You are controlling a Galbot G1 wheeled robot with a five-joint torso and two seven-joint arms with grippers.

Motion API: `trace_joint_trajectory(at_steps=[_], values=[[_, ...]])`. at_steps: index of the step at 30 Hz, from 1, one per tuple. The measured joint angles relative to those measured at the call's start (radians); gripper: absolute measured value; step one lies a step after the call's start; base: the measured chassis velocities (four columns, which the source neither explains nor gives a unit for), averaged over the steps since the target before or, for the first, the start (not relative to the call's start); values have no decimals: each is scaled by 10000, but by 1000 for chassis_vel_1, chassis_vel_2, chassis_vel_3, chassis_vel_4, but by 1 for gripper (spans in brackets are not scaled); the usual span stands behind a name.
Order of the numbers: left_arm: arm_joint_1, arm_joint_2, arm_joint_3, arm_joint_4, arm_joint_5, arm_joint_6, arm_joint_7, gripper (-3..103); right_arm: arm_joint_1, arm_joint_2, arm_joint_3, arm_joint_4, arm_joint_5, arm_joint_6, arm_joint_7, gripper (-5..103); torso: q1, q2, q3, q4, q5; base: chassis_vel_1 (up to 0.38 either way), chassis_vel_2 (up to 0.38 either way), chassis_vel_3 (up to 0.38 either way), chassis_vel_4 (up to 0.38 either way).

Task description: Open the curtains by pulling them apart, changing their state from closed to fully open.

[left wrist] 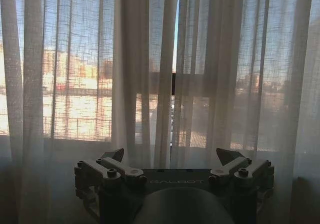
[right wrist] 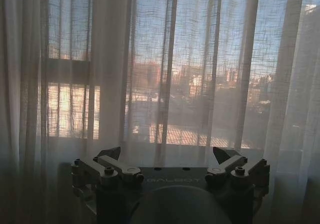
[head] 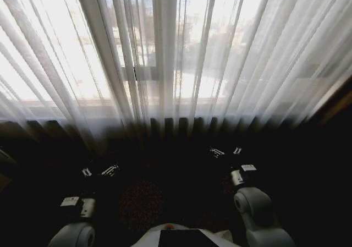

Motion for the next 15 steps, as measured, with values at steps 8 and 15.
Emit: trace_joint_trajectory(at_steps=[8,15], values=[[-7,-7,-40,36,321,-141,0,100,-127,48,24,-117,-184,348,-2,100,0,0,0,0,0,0,0,0,0],[64,-67,18,147,449,-406,23,100,-153,83,25,-205,-280,521,-11,100,0,0,0,0,0,0,0,0,0]])
